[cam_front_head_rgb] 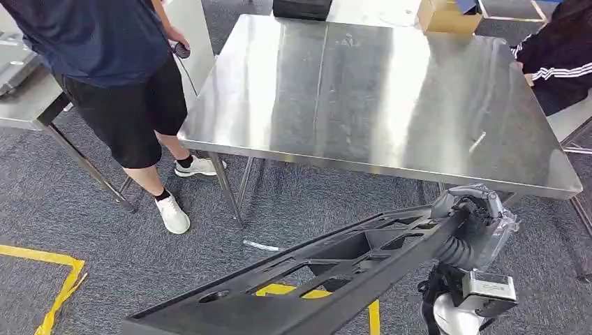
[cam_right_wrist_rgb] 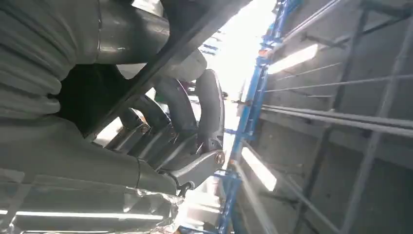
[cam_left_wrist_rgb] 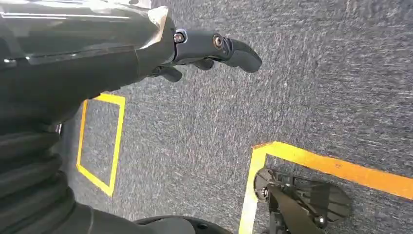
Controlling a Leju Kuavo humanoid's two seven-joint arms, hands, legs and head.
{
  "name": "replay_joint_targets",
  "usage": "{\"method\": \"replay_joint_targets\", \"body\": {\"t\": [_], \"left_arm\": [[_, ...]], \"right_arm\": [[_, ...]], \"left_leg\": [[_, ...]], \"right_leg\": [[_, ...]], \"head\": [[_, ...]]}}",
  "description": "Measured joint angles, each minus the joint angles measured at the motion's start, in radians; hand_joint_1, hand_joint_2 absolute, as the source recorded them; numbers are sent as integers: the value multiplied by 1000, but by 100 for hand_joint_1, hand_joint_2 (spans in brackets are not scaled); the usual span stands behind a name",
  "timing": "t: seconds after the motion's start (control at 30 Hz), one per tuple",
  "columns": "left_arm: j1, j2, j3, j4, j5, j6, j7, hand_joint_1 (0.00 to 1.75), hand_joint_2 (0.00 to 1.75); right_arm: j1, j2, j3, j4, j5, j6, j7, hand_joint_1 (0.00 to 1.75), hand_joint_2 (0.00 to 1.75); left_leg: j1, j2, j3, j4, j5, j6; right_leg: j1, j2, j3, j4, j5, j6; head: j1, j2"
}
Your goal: Take the parts from the cabinet and place them on the table.
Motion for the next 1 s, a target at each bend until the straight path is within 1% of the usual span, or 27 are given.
{"method": "replay_joint_targets", "body": {"t": [0.07,0.1,0.13,0.17,0.23,0.27,0.3,0.33,0.37,0.4,0.43,0.47,0.5,0.53,0.57,0.6,0.63,0.67,0.7,0.73,0.77,0.8,0.83,0.87,0.93,0.97,1.0], "left_arm": [[0,0,0,0,0,0,1,0,175],[-1,0,0,0,0,0,2,0,175],[-1,0,0,0,0,0,2,0,175],[-1,0,0,0,0,0,2,0,175],[0,0,0,0,0,0,2,0,175],[1,0,0,0,0,0,2,0,175],[2,0,0,0,0,0,2,0,175],[3,0,0,0,0,-1,3,0,175],[3,1,0,0,0,0,3,0,175],[3,2,0,0,1,0,3,0,175],[3,2,0,0,1,0,3,0,175],[2,4,0,0,2,-1,3,0,175],[0,3,0,0,2,-2,3,0,175],[0,3,0,0,3,-2,3,0,175],[0,4,0,0,3,-2,3,0,175],[2,4,0,0,3,-2,3,0,175],[3,3,0,0,3,-2,3,0,175],[2,4,0,0,3,-2,3,0,175],[1,4,0,0,3,-2,3,0,175],[0,3,0,0,3,-2,3,0,175],[0,3,0,0,3,-2,3,0,175],[1,2,0,0,3,-2,3,0,175],[3,2,0,0,3,-2,3,0,175],[5,2,0,0,4,-2,2,0,175],[6,2,0,0,4,-4,0,0,175],[6,3,0,0,4,-5,0,0,175],[6,5,0,0,4,-6,0,0,175]], "right_arm": [[6,-3,-2,-1,0,0,0,175,175],[7,-3,-2,-3,0,0,1,175,175],[9,-2,-2,-5,2,0,1,175,175],[8,-2,-3,-7,2,0,1,175,175],[10,-2,-3,-7,2,0,1,175,175],[10,-1,-3,-7,2,0,1,175,175],[12,-1,-3,-7,1,0,1,175,175],[14,-1,-3,-7,1,0,1,175,175],[15,-1,-3,-7,2,1,2,175,175],[15,0,-3,-7,2,2,2,175,175],[15,0,-3,-7,2,3,2,175,175],[15,0,-3,-7,2,3,2,175,175],[14,0,-3,-8,2,5,4,175,175],[15,0,-3,-8,2,5,5,175,175],[17,0,-3,-8,2,6,5,175,175],[18,0,-3,-8,2,6,5,175,175],[18,-1,-3,-9,3,6,6,175,175],[17,-1,-3,-10,3,6,6,175,175],[12,-1,-3,-10,2,6,6,175,175],[13,0,-2,-10,3,6,6,175,175],[19,-1,-2,-10,3,6,6,175,175],[22,-2,-2,-10,3,6,6,175,175],[22,-2,-2,-10,3,6,6,175,175],[23,-3,-2,-10,3,6,7,175,175],[26,-3,-2,-10,3,7,7,175,175],[27,-3,-2,-9,3,7,7,175,175],[27,-2,-2,-7,5,8,9,175,175]], "left_leg": [[3,2,6,-8,-1,-8],[4,4,11,-9,-7,-15],[8,3,4,5,-13,-21],[8,2,-14,51,-35,-23],[9,0,-104,217,-101,-28],[9,0,-151,286,-118,-30],[9,0,-178,314,-112,-30],[9,0,-181,294,-82,-28],[9,0,-162,237,-35,-24],[9,-1,-122,141,25,-18],[8,-1,-84,54,70,-11],[2,-3,-64,26,49,-6],[0,-3,-50,11,43,-5],[-5,-2,-50,7,40,0],[-5,-3,-51,0,40,9],[-6,-3,-40,-3,39,15],[4,-4,-23,-15,42,20],[3,-4,-13,-21,41,23],[4,-3,-10,-22,38,27],[4,-2,-7,-22,34,28],[4,-2,-5,-22,28,29],[4,-3,0,-22,22,28],[5,-3,8,-22,15,26],[7,-4,19,-22,7,23],[11,-6,44,-22,-12,12],[9,-5,43,-22,-21,2],[8,-6,58,-20,-30,-5]], "right_leg": [[6,2,0,0,-4,-12],[-2,5,7,-5,-3,-23],[-11,7,16,-8,-4,-30],[-10,7,25,-8,-11,-42],[-7,6,36,-8,-21,-56],[-4,7,40,-8,-25,-61],[-3,8,44,-8,-30,-62],[-1,12,51,-8,-36,-61],[-1,15,61,-8,-42,-59],[-1,18,73,-8,-50,-56],[0,19,83,-8,-58,-53],[5,19,80,-9,-66,-47],[10,21,78,-8,-73,-40],[7,20,79,-17,-72,-34],[7,20,93,-4,-62,-22],[8,20,101,-11,-63,-17],[8,17,88,0,-73,-12],[7,13,75,35,-79,-7],[7,13,37,97,-93,-13],[5,13,-12,170,-114,-18],[2,13,-66,242,-138,-19],[-1,13,-103,278,-148,-15],[-6,12,-115,268,-135,-3],[-11,12,-105,216,-101,13],[-22,6,-46,42,5,46],[-25,-5,-33,3,36,45],[-16,-14,-37,-1,-5,13]], "head": [[0,0],[1,0],[-1,0],[-8,0],[-9,0],[-10,0],[-10,0],[-10,0],[-11,0],[-10,0],[-12,0],[-9,0],[-10,0],[-9,0],[-11,0],[-10,0],[-11,0],[-6,0],[-2,0],[-3,0],[-2,0],[-2,0],[-2,0],[-2,0],[-2,0],[0,0],[2,0]]}}
